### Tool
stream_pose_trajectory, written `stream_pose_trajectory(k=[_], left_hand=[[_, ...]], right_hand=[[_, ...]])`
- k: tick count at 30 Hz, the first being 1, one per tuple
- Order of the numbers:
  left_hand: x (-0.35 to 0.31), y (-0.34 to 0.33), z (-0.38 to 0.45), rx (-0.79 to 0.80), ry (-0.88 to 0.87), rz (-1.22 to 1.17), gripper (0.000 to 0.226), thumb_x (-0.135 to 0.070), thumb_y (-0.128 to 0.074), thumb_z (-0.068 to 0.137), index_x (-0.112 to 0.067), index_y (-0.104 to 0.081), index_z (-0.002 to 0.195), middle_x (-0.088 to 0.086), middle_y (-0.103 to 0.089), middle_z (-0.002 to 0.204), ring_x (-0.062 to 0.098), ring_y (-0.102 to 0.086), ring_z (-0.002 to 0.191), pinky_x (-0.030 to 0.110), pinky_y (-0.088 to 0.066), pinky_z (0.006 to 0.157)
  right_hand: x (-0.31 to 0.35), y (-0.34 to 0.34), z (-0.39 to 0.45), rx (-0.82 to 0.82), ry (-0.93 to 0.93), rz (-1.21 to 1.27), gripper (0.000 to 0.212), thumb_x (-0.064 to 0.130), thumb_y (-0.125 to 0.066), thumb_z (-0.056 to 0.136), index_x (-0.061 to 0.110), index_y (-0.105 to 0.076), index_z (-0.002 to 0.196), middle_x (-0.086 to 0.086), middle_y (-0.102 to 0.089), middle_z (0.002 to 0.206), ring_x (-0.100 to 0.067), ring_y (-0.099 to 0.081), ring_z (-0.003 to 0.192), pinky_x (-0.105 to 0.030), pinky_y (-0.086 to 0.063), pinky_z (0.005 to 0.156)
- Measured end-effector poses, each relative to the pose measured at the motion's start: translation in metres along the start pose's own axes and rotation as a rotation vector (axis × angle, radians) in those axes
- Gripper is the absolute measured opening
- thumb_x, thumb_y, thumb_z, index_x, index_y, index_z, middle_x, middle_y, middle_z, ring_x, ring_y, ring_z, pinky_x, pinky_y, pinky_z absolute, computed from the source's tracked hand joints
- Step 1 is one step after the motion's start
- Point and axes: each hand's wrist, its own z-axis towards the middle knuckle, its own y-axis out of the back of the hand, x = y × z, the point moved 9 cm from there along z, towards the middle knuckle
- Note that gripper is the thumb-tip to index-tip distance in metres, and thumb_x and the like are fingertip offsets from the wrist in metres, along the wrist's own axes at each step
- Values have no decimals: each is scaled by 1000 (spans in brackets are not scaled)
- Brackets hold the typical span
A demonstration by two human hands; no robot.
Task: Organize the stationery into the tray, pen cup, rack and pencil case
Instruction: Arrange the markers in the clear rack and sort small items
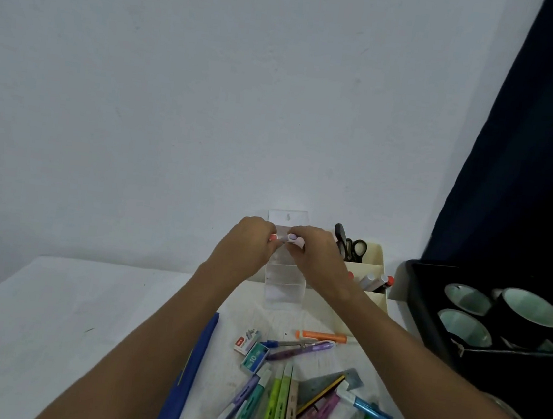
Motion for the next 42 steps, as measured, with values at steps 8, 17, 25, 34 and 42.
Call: stream_pose_trajectory(k=[8,17,25,34,42], left_hand=[[15,-19,16,66,33,60,23,-12,-52,91,-4,-57,71,2,-42,61,22,-45,62,30,-34,55],[17,-19,17,-92,-39,135,25,-28,-52,96,-7,-66,95,11,-53,93,23,-51,71,31,-41,58],[9,-24,16,-100,-21,128,19,-20,-51,96,-7,-62,104,11,-53,102,26,-55,82,32,-35,60],[11,-32,-49,-67,-9,-78,57,-20,-56,89,-18,-33,142,10,-50,123,25,-58,97,40,-53,77],[14,-126,-93,479,64,14,35,-26,-56,91,-18,-58,125,5,-57,124,21,-56,109,33,-48,91]], right_hand=[[-2,-27,12,87,-33,-54,16,18,-56,90,18,-71,84,-2,-70,77,-20,-62,73,-36,-51,64],[-8,-35,15,68,-34,-104,19,12,-50,90,22,-64,80,4,-65,74,-14,-61,68,-31,-50,56],[-15,-38,10,62,-16,-181,30,-6,-48,83,11,-64,102,-7,-66,98,-24,-58,91,-30,-44,60],[4,-19,-35,26,83,-37,48,-7,-53,84,4,-50,131,-14,-54,129,-27,-55,112,-33,-48,94],[-83,-61,-110,661,-241,-341,39,8,-58,90,10,-57,129,-11,-56,129,-24,-58,113,-32,-48,96]])
